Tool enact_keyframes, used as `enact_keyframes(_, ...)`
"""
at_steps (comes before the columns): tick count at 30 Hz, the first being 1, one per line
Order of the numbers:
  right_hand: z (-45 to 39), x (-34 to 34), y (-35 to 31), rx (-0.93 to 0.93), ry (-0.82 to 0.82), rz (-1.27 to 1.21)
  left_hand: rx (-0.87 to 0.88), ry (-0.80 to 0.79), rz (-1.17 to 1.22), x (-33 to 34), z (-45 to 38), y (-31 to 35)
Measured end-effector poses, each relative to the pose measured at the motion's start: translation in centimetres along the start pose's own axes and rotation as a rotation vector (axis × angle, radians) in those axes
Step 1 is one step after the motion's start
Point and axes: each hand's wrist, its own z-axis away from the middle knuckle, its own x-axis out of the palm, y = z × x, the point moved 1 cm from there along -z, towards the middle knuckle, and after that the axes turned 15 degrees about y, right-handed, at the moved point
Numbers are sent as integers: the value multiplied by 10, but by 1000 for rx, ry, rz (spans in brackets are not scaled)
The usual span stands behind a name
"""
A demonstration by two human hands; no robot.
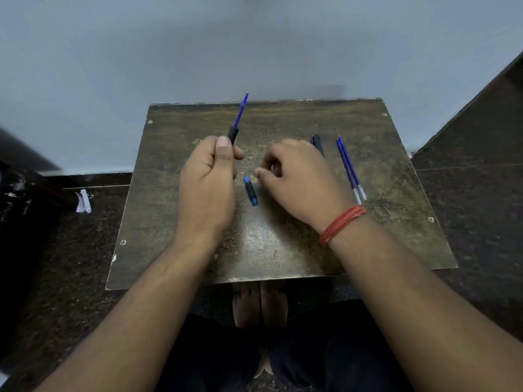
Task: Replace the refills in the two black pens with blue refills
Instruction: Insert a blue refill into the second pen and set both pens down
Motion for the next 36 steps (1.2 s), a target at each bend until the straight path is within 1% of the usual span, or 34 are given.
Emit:
enact_keyframes(2,4,5,-9,-102,-23,99,7,1,7,1,1,1)
enact_keyframes(4,10,10,-16,-147,-14,168,7,-6,6,2,2,1)
enact_keyframes(7,14,16,-24,-152,30,242,7,-11,6,2,2,2)
enact_keyframes(9,14,18,-27,-114,44,223,10,-13,3,1,2,2)
enact_keyframes(12,10,14,-23,11,56,72,0,-16,7,1,2,2)
enact_keyframes(14,4,6,-17,164,108,-153,-4,-31,-5,0,1,1)
enact_keyframes(16,-1,-1,-7,337,214,-420,-10,-66,-27,1,1,-1)
enact_keyframes(18,-5,-6,4,489,312,-636,-5,-103,-53,3,3,-4)
enact_keyframes(21,-7,-7,17,645,359,-894,-1,-146,-100,6,7,-6)
enact_keyframes(23,-8,-7,22,693,353,-986,-12,-169,-114,7,9,-7)
enact_keyframes(26,-9,-6,25,723,369,-1074,-32,-187,-123,9,11,-9)
enact_keyframes(29,-10,-8,26,742,395,-1157,-15,-193,-156,10,12,-10)
enact_keyframes(33,-12,-12,29,717,460,-1260,-11,-189,-166,10,13,-10)
enact_keyframes(36,-14,-13,31,675,497,-1251,-18,-200,-163,11,15,-10)
